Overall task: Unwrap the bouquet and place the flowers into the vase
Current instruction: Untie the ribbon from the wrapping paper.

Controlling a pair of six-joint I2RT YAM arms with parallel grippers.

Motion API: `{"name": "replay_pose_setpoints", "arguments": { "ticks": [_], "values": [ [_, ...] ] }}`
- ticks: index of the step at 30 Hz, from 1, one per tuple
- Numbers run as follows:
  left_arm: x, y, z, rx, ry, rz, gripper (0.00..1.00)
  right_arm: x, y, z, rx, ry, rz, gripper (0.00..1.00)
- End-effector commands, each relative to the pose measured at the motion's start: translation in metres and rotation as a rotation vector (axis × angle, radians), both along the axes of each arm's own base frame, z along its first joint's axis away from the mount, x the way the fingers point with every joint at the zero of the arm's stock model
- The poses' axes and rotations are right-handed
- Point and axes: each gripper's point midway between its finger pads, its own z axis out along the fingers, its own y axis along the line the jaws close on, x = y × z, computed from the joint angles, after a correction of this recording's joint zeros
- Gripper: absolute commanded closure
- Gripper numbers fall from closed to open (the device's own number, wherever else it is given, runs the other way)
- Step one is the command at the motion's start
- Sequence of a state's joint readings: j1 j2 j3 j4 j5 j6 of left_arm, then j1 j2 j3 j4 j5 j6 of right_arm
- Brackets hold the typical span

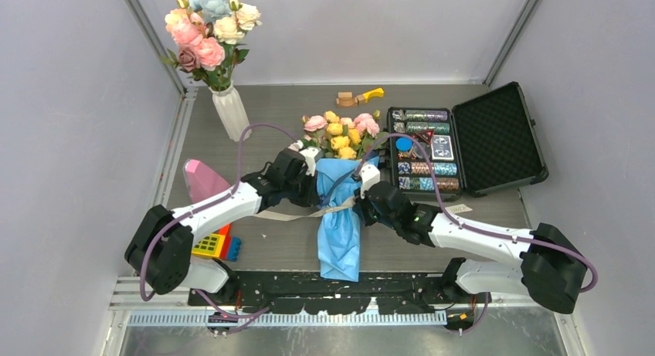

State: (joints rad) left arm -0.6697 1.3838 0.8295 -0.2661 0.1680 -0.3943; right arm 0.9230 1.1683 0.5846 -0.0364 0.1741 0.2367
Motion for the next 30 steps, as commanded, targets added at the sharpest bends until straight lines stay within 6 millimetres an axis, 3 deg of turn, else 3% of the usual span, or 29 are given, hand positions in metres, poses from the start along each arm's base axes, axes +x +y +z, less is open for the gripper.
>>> {"name": "replay_pose_setpoints", "arguments": {
  "ticks": [1, 7, 11, 15, 17, 21, 30],
  "values": [
    [0.008, 0.003, -0.001, -0.001, -0.012, 0.027, 1.00, 0.010, -0.012, 0.003, 0.056, -0.024, -0.149, 1.00],
    [0.008, 0.003, -0.001, -0.005, -0.013, 0.027, 1.00, 0.002, -0.016, 0.002, 0.129, 0.014, -0.190, 1.00],
    [0.008, 0.001, 0.004, -0.018, -0.018, 0.018, 1.00, -0.004, -0.016, 0.021, 0.169, 0.018, -0.173, 0.97],
    [0.007, -0.001, 0.010, -0.035, -0.025, 0.007, 1.00, -0.010, -0.014, 0.045, 0.181, 0.008, -0.128, 0.70],
    [0.007, -0.002, 0.012, -0.040, -0.026, 0.003, 1.00, -0.014, -0.012, 0.053, 0.169, 0.010, -0.087, 0.62],
    [0.006, -0.002, 0.013, -0.044, -0.026, 0.000, 1.00, -0.021, 0.003, 0.068, 0.137, 0.027, 0.034, 0.57],
    [0.005, -0.003, 0.015, -0.048, -0.024, -0.005, 1.00, -0.006, 0.020, 0.047, -0.013, 0.053, 0.098, 0.55]
  ]
}}
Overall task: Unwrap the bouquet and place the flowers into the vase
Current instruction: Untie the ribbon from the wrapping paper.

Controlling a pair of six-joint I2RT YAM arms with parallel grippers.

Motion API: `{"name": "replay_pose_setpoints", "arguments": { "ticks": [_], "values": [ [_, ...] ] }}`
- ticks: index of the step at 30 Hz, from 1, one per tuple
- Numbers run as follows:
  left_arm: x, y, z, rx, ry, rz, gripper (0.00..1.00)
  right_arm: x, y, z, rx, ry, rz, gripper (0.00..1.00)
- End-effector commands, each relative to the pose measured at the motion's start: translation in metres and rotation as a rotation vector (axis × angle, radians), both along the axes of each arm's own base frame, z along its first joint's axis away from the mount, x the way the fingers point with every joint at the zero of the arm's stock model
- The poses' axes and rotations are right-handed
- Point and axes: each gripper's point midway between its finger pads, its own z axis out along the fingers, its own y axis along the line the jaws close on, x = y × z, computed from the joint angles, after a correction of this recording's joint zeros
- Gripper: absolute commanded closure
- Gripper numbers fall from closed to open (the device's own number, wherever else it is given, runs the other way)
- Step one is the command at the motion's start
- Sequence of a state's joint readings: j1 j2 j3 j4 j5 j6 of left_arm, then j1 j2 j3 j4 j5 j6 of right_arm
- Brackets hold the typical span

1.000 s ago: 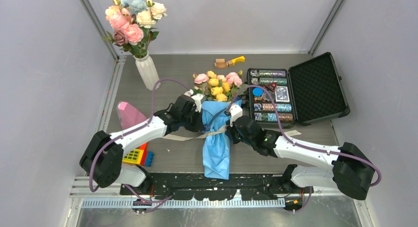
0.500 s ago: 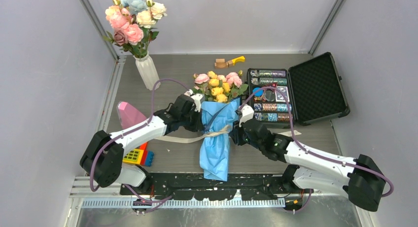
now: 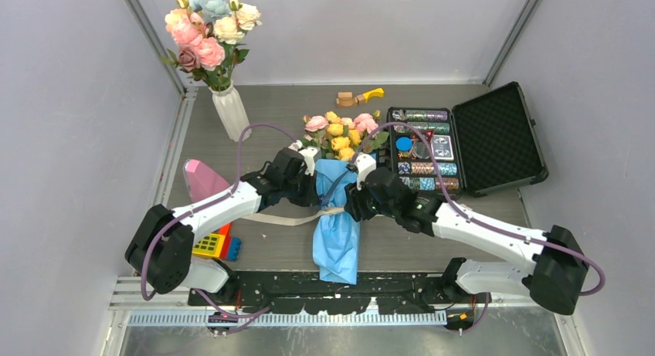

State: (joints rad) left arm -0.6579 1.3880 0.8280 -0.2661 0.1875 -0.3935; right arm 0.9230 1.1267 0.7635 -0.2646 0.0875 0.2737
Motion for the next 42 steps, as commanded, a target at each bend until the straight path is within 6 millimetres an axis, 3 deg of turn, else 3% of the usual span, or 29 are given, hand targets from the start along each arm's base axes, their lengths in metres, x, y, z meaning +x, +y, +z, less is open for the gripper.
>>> {"name": "replay_pose_setpoints", "arguments": {
  "ticks": [1, 16, 20, 26, 31, 36, 42],
  "values": [
    [0.005, -0.004, 0.017, -0.040, -0.036, -0.003, 1.00, 0.006, 0.009, -0.003, -0.064, -0.013, 0.055, 0.55],
    [0.005, -0.005, 0.018, -0.042, -0.036, -0.008, 1.00, 0.025, 0.009, -0.029, -0.170, -0.035, 0.034, 0.54],
    [0.005, -0.004, 0.018, -0.038, -0.036, -0.007, 1.00, 0.029, 0.008, -0.033, -0.187, -0.044, 0.017, 0.67],
    [0.006, -0.001, 0.016, -0.025, -0.042, 0.007, 1.00, 0.033, -0.005, -0.022, -0.173, -0.081, -0.058, 0.98],
    [0.006, 0.002, 0.013, -0.015, -0.038, 0.011, 1.00, 0.035, -0.026, -0.019, -0.150, -0.105, -0.176, 1.00],
    [0.006, 0.004, 0.010, -0.001, -0.034, 0.016, 1.00, 0.026, -0.030, -0.019, -0.075, -0.064, -0.229, 1.00],
    [0.005, 0.006, 0.008, 0.005, -0.033, 0.022, 1.00, 0.015, -0.044, -0.047, -0.051, 0.024, -0.332, 1.00]
  ]
}}
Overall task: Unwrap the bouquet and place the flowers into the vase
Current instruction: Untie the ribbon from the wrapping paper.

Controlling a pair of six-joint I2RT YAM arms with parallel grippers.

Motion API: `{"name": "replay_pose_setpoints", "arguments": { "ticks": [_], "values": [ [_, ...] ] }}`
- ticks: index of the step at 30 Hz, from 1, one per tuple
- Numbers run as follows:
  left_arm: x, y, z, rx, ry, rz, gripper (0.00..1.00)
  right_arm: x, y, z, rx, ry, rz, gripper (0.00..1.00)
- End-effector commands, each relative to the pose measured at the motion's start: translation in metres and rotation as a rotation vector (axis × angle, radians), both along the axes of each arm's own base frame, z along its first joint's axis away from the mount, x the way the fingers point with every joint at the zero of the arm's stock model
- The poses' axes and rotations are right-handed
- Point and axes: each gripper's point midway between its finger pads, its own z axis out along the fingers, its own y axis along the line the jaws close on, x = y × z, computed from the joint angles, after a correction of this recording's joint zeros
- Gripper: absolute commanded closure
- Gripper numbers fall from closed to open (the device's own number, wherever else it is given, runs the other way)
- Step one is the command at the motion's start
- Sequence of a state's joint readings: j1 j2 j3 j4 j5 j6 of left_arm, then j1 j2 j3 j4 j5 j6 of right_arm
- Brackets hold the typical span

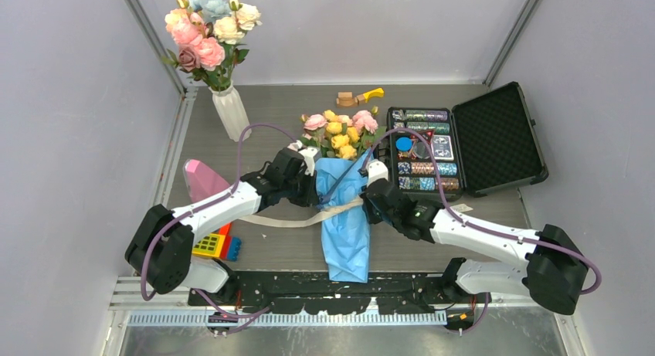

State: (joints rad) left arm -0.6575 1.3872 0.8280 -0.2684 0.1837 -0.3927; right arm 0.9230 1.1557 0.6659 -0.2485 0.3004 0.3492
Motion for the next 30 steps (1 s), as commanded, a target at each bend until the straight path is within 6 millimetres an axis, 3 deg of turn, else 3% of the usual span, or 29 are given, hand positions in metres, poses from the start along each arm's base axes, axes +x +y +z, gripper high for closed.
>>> {"name": "replay_pose_setpoints", "arguments": {
  "ticks": [1, 7, 12, 14, 16, 19, 21, 24, 30],
  "values": [
    [0.005, 0.006, 0.008, 0.004, -0.032, 0.022, 1.00, 0.000, -0.007, -0.006, 0.080, 0.019, -0.134, 1.00],
    [0.004, 0.012, 0.008, 0.028, -0.040, 0.026, 0.98, -0.008, -0.005, -0.017, 0.156, 0.069, -0.176, 1.00],
    [0.005, 0.013, 0.039, 0.032, -0.109, -0.027, 0.54, -0.008, 0.000, -0.008, 0.186, 0.059, -0.152, 1.00],
    [0.004, 0.012, 0.063, 0.013, -0.161, -0.053, 0.41, -0.008, 0.002, -0.002, 0.191, 0.052, -0.141, 1.00],
    [0.000, 0.007, 0.082, -0.014, -0.212, -0.088, 0.34, -0.008, 0.000, 0.001, 0.184, 0.050, -0.137, 0.98],
    [-0.014, -0.008, 0.102, -0.069, -0.252, -0.170, 0.28, -0.008, 0.000, 0.008, 0.183, 0.044, -0.133, 0.88],
    [-0.026, -0.022, 0.105, -0.099, -0.249, -0.235, 0.27, -0.009, -0.002, 0.013, 0.185, 0.040, -0.135, 0.78],
    [-0.039, -0.037, 0.096, -0.104, -0.230, -0.306, 0.26, -0.010, -0.007, 0.022, 0.190, 0.027, -0.141, 0.61],
    [-0.048, -0.058, 0.073, -0.064, -0.211, -0.389, 0.25, -0.012, -0.017, 0.036, 0.198, -0.005, -0.152, 0.44]
  ]
}}
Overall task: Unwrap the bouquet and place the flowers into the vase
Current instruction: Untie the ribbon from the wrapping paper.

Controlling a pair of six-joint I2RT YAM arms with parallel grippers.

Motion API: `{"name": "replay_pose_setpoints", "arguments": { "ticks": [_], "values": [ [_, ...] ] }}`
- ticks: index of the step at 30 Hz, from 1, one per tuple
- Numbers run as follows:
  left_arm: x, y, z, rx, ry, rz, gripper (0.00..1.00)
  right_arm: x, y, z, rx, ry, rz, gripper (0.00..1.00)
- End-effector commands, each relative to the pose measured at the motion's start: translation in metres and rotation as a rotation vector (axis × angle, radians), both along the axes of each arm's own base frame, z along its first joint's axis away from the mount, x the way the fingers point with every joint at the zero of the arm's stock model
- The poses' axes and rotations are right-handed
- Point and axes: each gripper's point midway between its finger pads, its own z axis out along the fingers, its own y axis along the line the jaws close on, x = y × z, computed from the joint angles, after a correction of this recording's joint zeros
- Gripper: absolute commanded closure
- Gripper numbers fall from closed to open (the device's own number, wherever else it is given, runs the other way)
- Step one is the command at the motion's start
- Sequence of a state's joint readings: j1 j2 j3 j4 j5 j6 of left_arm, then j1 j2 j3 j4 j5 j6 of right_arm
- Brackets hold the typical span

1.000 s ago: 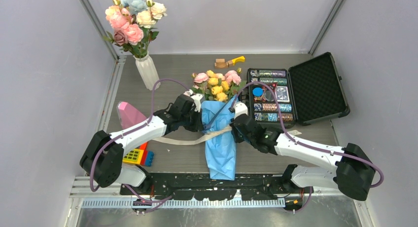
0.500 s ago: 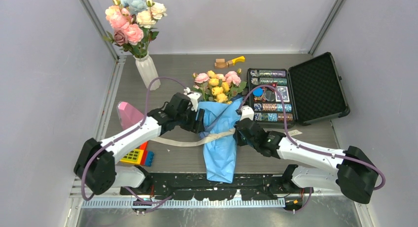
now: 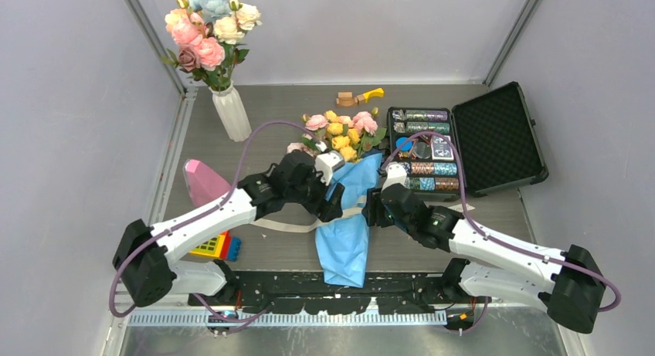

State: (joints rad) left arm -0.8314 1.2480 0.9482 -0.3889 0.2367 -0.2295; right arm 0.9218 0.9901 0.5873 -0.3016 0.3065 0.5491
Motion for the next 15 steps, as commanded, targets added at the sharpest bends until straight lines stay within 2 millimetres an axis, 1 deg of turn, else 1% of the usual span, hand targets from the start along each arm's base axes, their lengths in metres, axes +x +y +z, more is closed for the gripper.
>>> {"name": "replay_pose_setpoints", "arguments": {
  "ticks": [1, 4, 7, 10, 15],
  "values": [
    [0.001, -0.017, -0.005, 0.007, -0.034, -0.070, 0.25, 0.007, -0.002, 0.031, 0.040, -0.065, -0.028, 0.43],
    [0.006, -0.019, -0.015, 0.045, -0.045, -0.076, 0.25, 0.007, -0.004, 0.032, 0.040, -0.070, -0.033, 0.42],
    [0.008, -0.022, -0.026, 0.074, -0.042, -0.087, 0.29, 0.007, -0.003, 0.030, 0.039, -0.064, -0.033, 0.41],
    [0.010, -0.024, -0.036, 0.104, -0.037, -0.093, 0.29, 0.006, -0.001, 0.029, 0.042, -0.058, -0.027, 0.41],
    [0.011, -0.027, -0.044, 0.127, -0.039, -0.101, 0.29, 0.007, 0.003, 0.028, 0.052, -0.056, -0.013, 0.40]
  ]
}}
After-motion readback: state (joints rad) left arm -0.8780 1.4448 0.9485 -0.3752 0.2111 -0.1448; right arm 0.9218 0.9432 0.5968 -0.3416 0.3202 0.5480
